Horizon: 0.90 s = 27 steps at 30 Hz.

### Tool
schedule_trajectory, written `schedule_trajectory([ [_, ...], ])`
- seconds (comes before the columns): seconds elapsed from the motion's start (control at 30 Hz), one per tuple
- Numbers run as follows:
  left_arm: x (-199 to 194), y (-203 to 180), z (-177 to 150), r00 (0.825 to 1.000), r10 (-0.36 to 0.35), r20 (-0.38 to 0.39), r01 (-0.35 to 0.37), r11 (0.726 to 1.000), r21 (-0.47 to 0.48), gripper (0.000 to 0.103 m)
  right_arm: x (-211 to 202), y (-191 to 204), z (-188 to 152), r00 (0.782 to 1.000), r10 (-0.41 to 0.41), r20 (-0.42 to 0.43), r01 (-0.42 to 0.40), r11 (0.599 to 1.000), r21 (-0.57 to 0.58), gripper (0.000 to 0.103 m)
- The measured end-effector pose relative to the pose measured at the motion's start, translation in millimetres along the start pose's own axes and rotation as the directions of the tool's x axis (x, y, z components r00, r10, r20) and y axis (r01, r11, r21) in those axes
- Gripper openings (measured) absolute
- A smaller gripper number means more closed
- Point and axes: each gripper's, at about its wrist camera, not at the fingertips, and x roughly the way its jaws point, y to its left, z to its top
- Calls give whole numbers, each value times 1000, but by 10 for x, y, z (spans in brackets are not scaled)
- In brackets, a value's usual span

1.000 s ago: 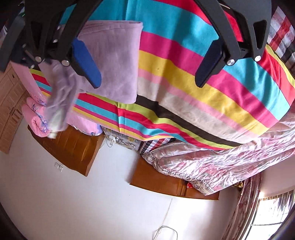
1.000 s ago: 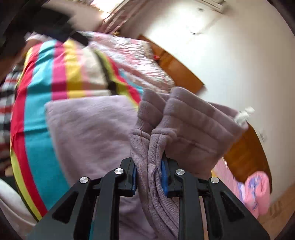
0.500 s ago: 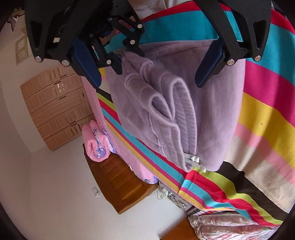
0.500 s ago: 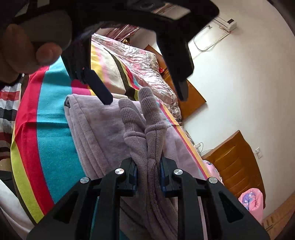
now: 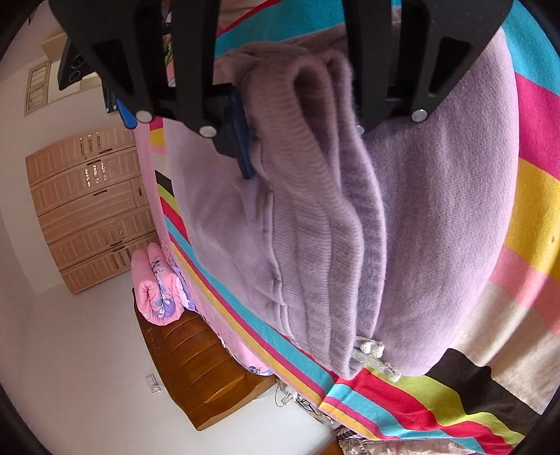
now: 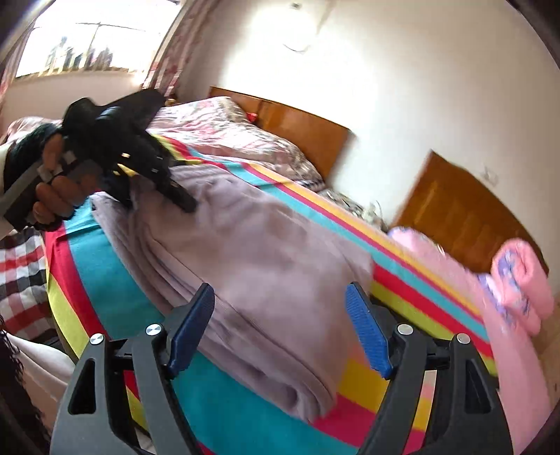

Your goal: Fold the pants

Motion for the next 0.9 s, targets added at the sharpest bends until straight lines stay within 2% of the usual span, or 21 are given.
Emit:
schedule_trajectory([
  [0.07, 25, -7, 16, 1000, 7, 1, -7, 1000, 7, 34, -5, -225, -262, 997, -18, -77, 25, 995, 98, 74],
  [0.13, 46, -27, 46, 1000, 9, 3, -9, 1000, 7, 34, 34, -343, -424, 992, -31, -125, 48, 989, 142, 74],
  [0.17, 17, -63, 61, 1000, 13, 5, -13, 1000, 8, 33, 43, -306, -521, 990, -35, -135, 55, 988, 146, 74],
  [0.27, -13, -131, 45, 999, 31, 31, -32, 999, 20, 28, 199, -284, -501, 989, -44, -142, 65, 986, 150, 74],
  [0.37, -149, -418, 63, 996, 25, 87, -34, 994, 106, 24, 465, -184, -451, 984, -76, -162, 93, 990, 103, 74],
  [0.5, -617, -872, 210, 984, -32, 174, -10, 971, 238, 24, 492, -195, -457, 972, -129, -197, 151, 984, 98, 75],
  [0.57, -828, -937, 203, 978, -11, 209, -51, 956, 288, 24, 454, -156, -436, 969, -158, -191, 173, 983, 60, 78],
  [0.63, -900, -753, 153, 974, 43, 221, -100, 961, 257, 24, 473, -137, -432, 968, -158, -195, 170, 984, 49, 79],
  [0.73, -708, -72, -38, 976, 133, 176, -151, 984, 98, 24, 532, -155, -465, 967, -142, -212, 159, 985, 64, 79],
  [0.77, -608, 170, -110, 982, 125, 144, -134, 990, 53, 24, 528, -156, -474, 968, -133, -213, 152, 986, 74, 79],
  [0.8, -568, 349, -163, 986, 56, 157, -61, 998, 31, 25, 535, -172, -476, 968, -126, -217, 146, 986, 82, 79],
  [0.83, -594, 448, -181, 982, -15, 187, 11, 1000, 25, 25, 538, -187, -480, 968, -119, -221, 141, 986, 88, 80],
  [0.87, -603, 485, -165, 982, -39, 187, 38, 999, 13, 28, 534, -196, -482, 968, -114, -223, 136, 987, 89, 80],
  [0.9, -607, 461, -148, 983, -33, 179, 30, 999, 15, 29, 529, -193, -474, 967, -111, -227, 133, 988, 83, 80],
])
